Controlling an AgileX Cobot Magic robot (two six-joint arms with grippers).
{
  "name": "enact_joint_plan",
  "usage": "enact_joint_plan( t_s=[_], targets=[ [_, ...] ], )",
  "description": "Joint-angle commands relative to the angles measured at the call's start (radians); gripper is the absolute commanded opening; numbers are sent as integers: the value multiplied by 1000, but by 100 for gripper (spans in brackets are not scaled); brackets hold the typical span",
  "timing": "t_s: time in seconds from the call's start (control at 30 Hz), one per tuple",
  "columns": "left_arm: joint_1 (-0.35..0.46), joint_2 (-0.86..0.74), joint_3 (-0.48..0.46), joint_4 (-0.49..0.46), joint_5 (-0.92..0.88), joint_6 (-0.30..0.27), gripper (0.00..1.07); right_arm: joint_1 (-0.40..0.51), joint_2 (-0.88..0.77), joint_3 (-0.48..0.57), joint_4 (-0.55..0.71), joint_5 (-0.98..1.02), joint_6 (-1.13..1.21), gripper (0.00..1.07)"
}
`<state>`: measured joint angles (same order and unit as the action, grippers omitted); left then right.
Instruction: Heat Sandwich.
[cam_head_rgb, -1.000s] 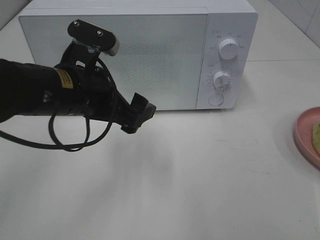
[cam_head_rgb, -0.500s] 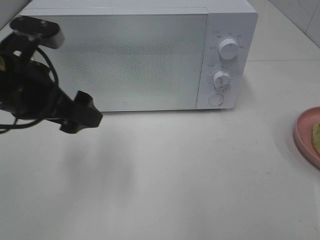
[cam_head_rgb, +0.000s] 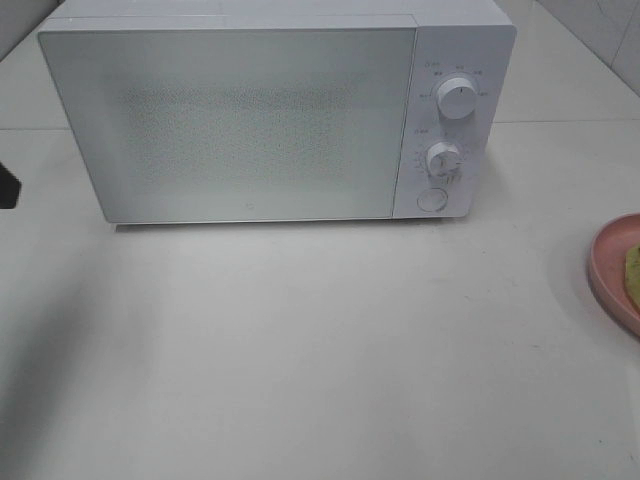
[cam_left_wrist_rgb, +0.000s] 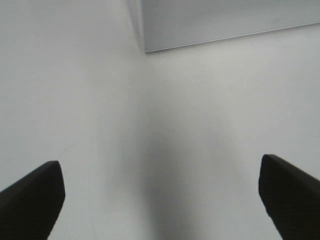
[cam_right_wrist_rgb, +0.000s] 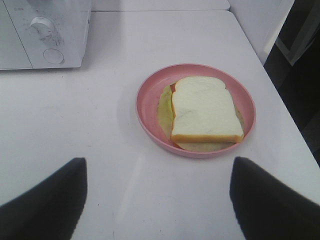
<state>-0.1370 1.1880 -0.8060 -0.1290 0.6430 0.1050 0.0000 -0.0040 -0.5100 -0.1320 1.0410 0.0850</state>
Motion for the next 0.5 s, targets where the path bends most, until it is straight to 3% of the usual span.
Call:
enact_joint_plan(
  t_s=[0.03,0.23,0.5],
  targets=[
    [77,-51,1,-9,71,-6,102,-2,-27,4,1,-4,0,76],
    [165,-175,27,-22,181,-22,102,-2,-27,4,1,-4,0,76],
    [168,-332,133,-1,286,-37,102,-2,-27,4,1,-4,0,76]
  ],
)
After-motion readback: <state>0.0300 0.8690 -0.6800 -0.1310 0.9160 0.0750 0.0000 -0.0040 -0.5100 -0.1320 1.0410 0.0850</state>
